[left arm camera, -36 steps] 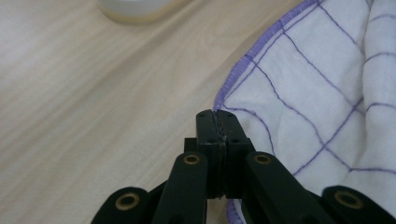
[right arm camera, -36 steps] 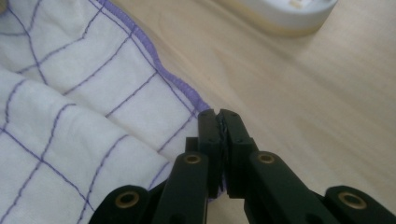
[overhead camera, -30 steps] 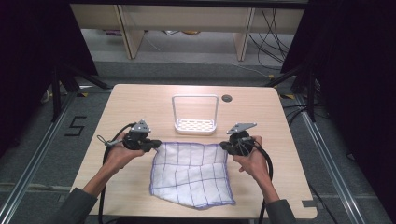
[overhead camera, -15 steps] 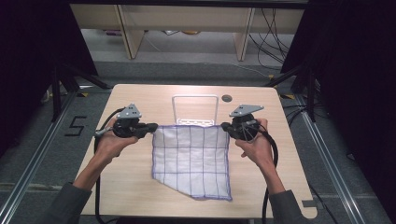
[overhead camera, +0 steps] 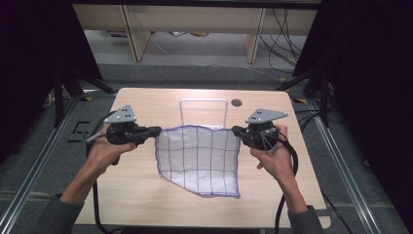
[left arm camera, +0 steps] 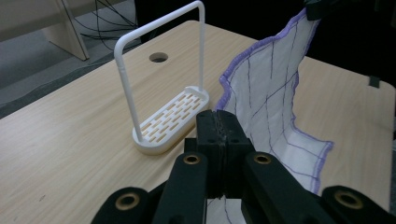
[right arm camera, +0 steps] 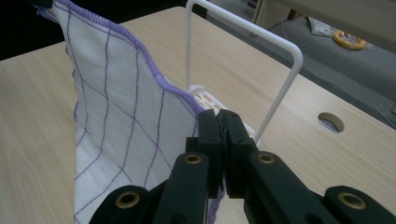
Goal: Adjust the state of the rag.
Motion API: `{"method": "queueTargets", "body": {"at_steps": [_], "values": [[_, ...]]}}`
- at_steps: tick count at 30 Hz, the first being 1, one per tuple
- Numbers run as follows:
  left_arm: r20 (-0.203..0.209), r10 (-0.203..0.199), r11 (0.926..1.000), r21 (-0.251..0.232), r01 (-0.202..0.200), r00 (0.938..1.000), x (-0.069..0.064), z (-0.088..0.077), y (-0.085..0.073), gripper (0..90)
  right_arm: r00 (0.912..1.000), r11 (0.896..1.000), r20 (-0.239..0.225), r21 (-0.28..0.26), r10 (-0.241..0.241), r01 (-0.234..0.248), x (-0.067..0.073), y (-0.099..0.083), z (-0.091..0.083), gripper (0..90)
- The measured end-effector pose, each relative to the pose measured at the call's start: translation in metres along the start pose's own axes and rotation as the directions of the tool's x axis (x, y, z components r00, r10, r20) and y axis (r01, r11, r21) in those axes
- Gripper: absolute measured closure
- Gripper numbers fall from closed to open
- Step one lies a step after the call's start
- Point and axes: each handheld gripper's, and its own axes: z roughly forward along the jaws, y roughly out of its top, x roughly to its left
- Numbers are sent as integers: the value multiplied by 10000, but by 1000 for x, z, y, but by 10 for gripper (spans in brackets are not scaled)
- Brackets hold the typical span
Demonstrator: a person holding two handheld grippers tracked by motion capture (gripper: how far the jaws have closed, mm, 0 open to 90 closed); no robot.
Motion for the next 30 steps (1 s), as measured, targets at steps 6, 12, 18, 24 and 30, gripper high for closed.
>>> {"method": "queueTargets", "body": {"at_steps": [6, 12, 18, 24, 30], "values": [[356, 18, 9999, 155, -24, 9994, -8, -13, 6, 885, 9996, 10000, -294, -73, -10, 8, 10, 4, -22, 887], [725, -32, 9994, 333, 8, 9974, -14, -24, 10, 884, 9985, 9999, -541, -62, -100, 96, 18, 7, -37, 887], [873, 86, 9994, 314, -114, 9961, -24, -39, 20, 884, 9976, 9999, -680, 74, 99, -94, 24, 15, -53, 887], [1238, 508, 9985, 126, -527, 9910, -45, -60, 35, 884, 9924, 9997, -1228, -252, -40, 9, 34, 29, -76, 887], [1700, 789, 9969, -160, -773, 9823, -62, -81, 44, 883, 9847, 9987, -1717, -467, -297, 219, 49, 35, -102, 887]]}}
